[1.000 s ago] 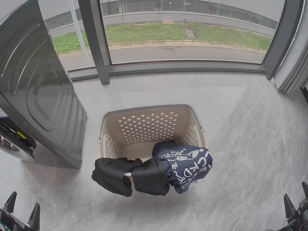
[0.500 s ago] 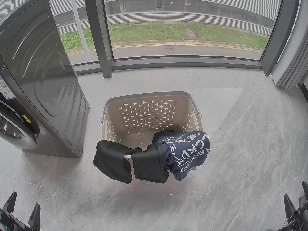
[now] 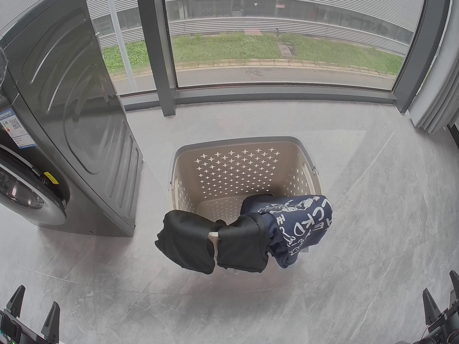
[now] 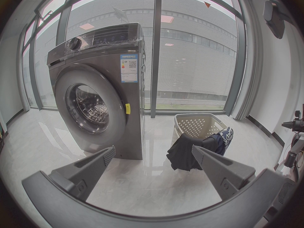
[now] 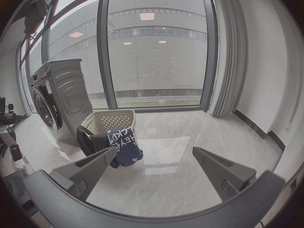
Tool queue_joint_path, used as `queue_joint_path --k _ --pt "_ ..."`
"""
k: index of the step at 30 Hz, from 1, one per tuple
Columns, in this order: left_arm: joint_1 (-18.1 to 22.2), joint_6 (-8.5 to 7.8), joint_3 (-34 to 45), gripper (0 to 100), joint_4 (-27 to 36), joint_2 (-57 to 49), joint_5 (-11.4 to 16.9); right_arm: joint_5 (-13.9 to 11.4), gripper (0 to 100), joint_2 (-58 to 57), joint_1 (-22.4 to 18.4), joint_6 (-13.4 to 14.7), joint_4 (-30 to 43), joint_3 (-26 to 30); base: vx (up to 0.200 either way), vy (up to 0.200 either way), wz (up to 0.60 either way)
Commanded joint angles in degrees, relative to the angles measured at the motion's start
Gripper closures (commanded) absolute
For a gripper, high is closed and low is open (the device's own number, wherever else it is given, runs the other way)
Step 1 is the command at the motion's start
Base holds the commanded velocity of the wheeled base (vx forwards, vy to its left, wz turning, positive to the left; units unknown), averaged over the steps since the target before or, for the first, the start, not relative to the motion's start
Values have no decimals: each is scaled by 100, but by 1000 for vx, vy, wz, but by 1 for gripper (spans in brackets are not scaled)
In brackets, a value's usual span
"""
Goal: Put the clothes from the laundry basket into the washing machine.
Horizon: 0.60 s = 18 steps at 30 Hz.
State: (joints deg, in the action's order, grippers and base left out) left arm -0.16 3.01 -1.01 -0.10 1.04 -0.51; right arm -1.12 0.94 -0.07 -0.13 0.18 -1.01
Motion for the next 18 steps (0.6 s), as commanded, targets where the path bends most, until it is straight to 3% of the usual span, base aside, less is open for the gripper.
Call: queue_joint_path --k 1,18 --pt "-2 7 92 0 -8 -42 -2 -2 0 -85 7 5 -1 92 0 200 0" --pt "-2 7 92 0 -8 -42 -2 -2 0 -85 -1 -4 -1 92 0 200 0"
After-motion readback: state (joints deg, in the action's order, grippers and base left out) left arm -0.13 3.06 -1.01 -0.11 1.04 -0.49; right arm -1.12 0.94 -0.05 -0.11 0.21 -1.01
